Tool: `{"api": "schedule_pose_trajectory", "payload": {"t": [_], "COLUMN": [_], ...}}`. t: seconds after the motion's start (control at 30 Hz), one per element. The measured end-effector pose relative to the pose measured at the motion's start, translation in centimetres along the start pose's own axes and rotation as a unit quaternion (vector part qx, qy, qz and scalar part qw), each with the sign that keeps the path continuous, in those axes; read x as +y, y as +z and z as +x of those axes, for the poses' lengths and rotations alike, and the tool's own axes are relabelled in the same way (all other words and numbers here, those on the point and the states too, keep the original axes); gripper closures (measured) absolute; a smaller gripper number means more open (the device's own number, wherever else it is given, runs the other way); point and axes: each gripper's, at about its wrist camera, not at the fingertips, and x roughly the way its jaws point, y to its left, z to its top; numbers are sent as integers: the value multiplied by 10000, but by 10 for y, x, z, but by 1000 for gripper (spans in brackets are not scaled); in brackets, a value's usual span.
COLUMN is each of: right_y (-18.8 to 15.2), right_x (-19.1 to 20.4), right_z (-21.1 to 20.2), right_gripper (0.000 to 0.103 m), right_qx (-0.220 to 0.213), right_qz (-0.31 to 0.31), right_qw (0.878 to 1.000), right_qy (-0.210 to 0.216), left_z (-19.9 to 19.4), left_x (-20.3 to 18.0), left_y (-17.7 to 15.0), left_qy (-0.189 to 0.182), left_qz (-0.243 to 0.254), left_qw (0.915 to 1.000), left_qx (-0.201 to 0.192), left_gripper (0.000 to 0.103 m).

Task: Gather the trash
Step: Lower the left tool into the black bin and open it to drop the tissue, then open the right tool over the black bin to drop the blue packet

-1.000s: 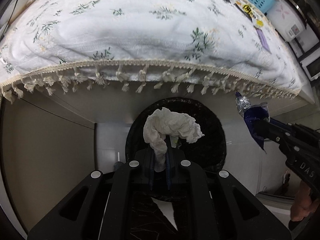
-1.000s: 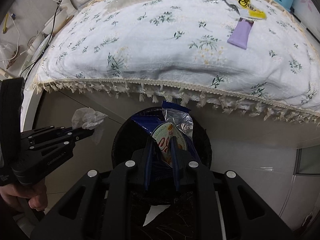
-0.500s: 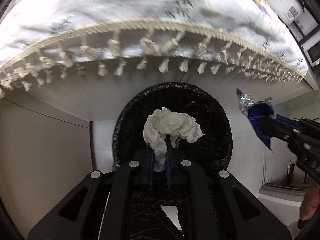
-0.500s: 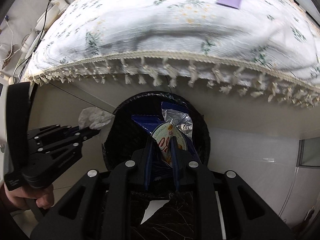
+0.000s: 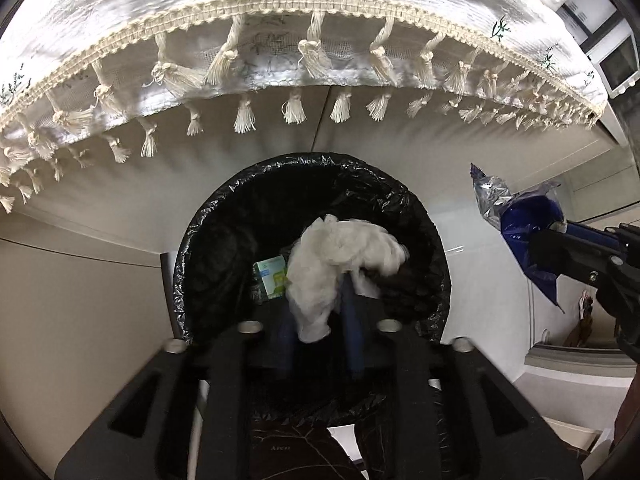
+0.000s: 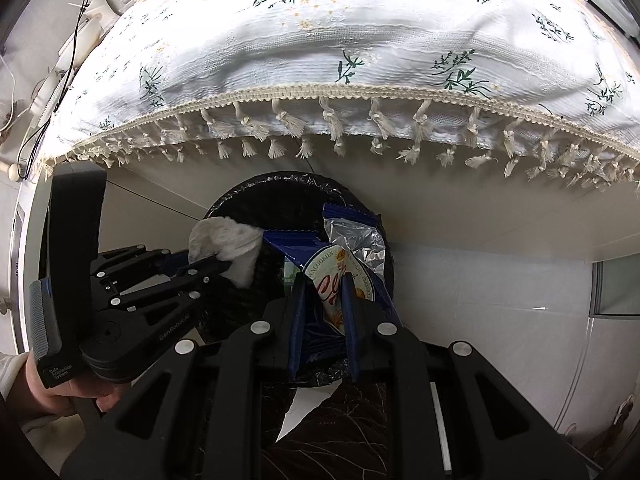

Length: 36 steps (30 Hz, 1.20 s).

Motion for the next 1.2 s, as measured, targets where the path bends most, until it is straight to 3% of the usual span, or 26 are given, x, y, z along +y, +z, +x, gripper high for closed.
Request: {"api": "schedule_pose_trajectory", "payload": {"t": [0.03,0.43,1.2], "right_y": [0,12,28], "right_x": [-1,10,77], "right_z": [1,24,103], "right_gripper": [87,86,84], "right_qx": [10,132,661], "right_qz": [4,-138,-509], "right_qw": [10000,9997,9959], "right_qy": [4,155,355], "left_z": [0,-29,-56], "left_x": [1,28,118], "left_y": [0,0,-29], "left_qy": [34,196,584], "left_qz": [-21,-495,-1258], "left_qw": [10000,9974,9885], "left_qx": [-20,-495,-600], "left_gripper": [55,6,6]}}
